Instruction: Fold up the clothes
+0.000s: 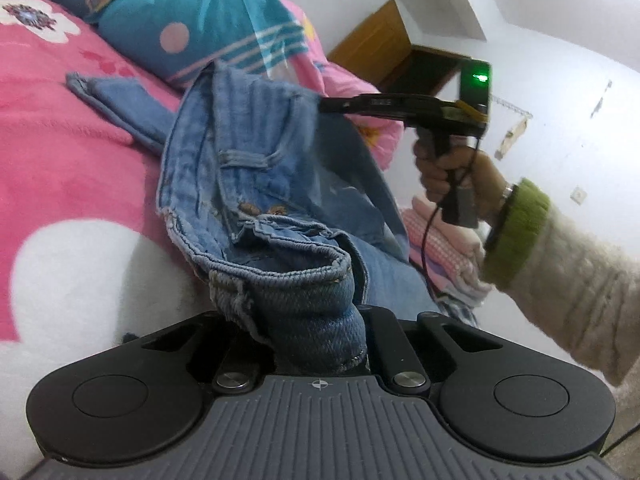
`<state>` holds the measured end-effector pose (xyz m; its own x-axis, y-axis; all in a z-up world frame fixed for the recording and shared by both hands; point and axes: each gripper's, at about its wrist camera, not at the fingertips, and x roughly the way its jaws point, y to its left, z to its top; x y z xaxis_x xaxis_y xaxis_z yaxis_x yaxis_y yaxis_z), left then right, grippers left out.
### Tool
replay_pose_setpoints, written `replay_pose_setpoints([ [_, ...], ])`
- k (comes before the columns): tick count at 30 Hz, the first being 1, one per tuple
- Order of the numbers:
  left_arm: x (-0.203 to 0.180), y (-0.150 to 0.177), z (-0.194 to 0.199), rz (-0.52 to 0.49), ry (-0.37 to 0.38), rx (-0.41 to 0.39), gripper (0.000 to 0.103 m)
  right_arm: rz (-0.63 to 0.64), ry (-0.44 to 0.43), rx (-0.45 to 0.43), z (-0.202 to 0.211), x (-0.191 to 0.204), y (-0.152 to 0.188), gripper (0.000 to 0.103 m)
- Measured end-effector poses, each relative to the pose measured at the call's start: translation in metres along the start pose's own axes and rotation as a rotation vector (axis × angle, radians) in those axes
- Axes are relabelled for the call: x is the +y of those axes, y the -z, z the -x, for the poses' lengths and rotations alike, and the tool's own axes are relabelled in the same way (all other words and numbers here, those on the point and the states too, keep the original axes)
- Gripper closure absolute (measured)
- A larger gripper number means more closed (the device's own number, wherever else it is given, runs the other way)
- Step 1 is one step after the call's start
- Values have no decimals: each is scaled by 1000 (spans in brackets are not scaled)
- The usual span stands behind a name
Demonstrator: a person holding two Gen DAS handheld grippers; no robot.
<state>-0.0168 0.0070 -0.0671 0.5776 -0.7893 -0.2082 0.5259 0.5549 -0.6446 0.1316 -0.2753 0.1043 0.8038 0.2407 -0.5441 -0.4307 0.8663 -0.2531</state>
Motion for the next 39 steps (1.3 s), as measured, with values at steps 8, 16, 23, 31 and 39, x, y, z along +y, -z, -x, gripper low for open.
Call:
replay_pose_setpoints([
  [8,-3,-33,28,-70,-59,-146,95,23,74,-116,19,18,-43,100],
  [16,25,-93,52,-98,-199,-303,95,-8,115,-194,-23,39,-90,100],
  [23,80,-160,64,-22,-424,-332,96,-62,77,-213,-118,60,-141,100],
  [31,163,-206,88,177,-588,-314,97,-125,18,-197,-231,91,-194,103],
  [39,167,-203,89,135,-588,-281,97,-213,-330,149,-327,99,-162,69],
])
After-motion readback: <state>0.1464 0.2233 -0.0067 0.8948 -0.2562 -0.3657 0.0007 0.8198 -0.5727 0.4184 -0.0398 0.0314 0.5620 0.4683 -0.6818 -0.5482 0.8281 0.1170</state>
